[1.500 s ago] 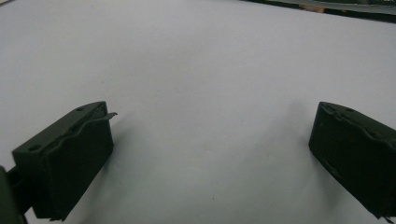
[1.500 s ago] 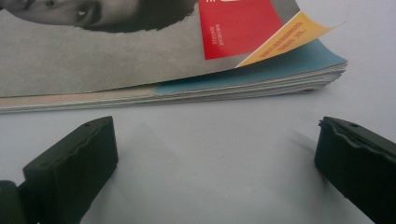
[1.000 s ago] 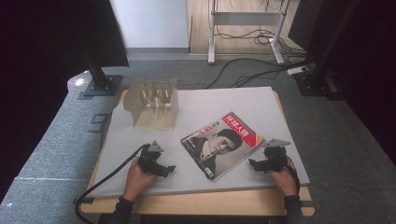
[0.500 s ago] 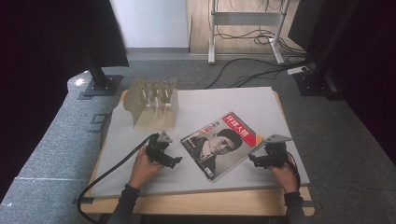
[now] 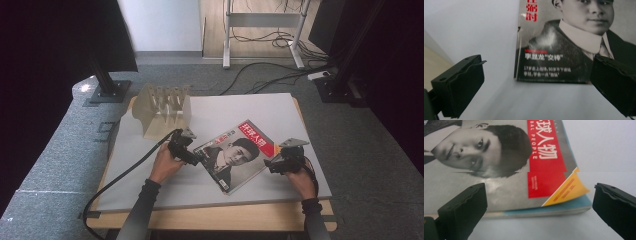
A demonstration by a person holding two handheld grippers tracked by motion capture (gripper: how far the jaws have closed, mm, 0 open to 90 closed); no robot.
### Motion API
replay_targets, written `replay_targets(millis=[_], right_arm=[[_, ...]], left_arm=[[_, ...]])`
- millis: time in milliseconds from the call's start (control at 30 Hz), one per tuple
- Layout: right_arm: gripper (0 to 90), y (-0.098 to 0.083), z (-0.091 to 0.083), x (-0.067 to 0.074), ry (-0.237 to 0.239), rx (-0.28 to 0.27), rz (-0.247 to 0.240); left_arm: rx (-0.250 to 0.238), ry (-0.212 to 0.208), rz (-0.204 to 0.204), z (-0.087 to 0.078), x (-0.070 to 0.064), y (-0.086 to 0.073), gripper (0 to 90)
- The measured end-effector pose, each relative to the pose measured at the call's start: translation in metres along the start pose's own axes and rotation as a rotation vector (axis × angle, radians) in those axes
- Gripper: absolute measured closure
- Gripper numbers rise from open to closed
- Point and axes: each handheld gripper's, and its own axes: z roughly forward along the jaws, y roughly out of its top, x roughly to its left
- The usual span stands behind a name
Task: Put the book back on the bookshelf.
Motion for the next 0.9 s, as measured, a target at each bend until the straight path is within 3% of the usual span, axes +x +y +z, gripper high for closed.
replay_targets(millis=[267, 400, 667, 733, 900], right_arm=[[0.0, 0.013, 0.023, -0.013, 0.009, 0.055, -0.013], [0.0, 0.013, 0.034, -0.020, 0.011, 0.072, 0.002], [0.0, 0.008, 0.046, -0.032, 0.041, 0.076, 0.046], [0.1, 0.006, 0.047, -0.032, 0.065, 0.068, 0.062], [1.8, 0.006, 0.048, -0.025, 0.095, 0.056, 0.036]], left_arm=[[0.001, -0.023, 0.027, 0.023, -0.001, 0.022, 0.0], [-0.001, -0.035, 0.023, 0.042, 0.000, 0.029, 0.0], [0.046, -0.050, 0.021, 0.064, 0.004, 0.022, 0.0], [0.035, -0.072, 0.004, 0.066, 0.005, 0.020, 0.0], [0.031, -0.088, 0.014, 0.066, 0.002, 0.019, 0.0]])
